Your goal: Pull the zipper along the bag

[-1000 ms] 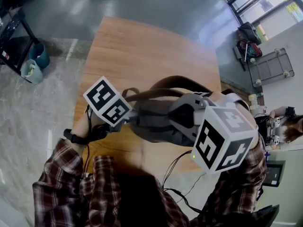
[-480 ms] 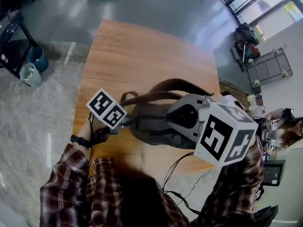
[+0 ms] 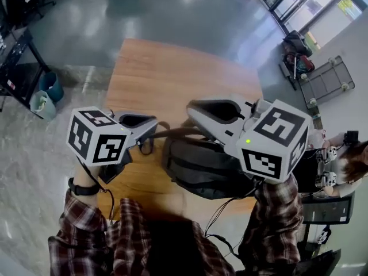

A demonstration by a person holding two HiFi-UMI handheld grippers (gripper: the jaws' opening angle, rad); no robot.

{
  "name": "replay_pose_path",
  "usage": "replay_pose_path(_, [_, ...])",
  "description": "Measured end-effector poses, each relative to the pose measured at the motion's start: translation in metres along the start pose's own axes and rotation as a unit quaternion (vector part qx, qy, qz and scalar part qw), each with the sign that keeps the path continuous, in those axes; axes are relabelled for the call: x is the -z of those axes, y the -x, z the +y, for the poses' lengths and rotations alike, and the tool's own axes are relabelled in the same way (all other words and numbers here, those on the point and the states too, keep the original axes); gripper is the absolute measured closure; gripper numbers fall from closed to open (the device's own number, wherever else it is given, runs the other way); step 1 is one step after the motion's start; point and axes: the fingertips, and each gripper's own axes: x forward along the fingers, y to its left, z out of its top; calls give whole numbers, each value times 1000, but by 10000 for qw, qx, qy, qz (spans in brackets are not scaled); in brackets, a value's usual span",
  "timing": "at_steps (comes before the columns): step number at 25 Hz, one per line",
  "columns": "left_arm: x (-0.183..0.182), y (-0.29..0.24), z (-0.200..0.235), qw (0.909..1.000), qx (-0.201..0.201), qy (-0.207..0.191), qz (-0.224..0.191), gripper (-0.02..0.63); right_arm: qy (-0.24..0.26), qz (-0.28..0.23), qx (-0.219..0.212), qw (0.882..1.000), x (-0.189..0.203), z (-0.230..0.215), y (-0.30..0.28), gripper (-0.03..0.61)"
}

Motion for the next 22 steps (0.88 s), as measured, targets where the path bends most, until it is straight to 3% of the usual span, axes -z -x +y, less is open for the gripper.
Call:
replay_pose_path(3, [-37,15,-22,9940,-712,-214,-803,598,-862,-1045,607,9889,-21,0,14,545])
replay_pose_path(6, [-61,33,-44,9758,-1391,-358,-1650,598,-1189,-1846,1296,9669,-28,8,37,545])
replay_pose_path(8, [-68,42,-58,9626,-1751,-504,-2003,598,-1226,-2144,1802,9521,-24,11,48,545])
replay_pose_path(11, [-63,46,-73,9491,-2164,-659,-2192,598,-1254,-2399,2488,9300,-5,8,54,568])
replay_pose_path(13, [-54,47,-77,9406,-2424,-811,-2235,598,-1293,-2556,2668,9202,11,9,50,569])
replay_pose_path(17, [-44,47,-80,9256,-2757,-1127,-2334,598,-1256,-2542,2702,9201,36,19,38,569])
replay_pose_path(22, [-49,48,-86,9172,-2925,-1301,-2371,598,-1413,-2731,2668,9134,45,13,48,569])
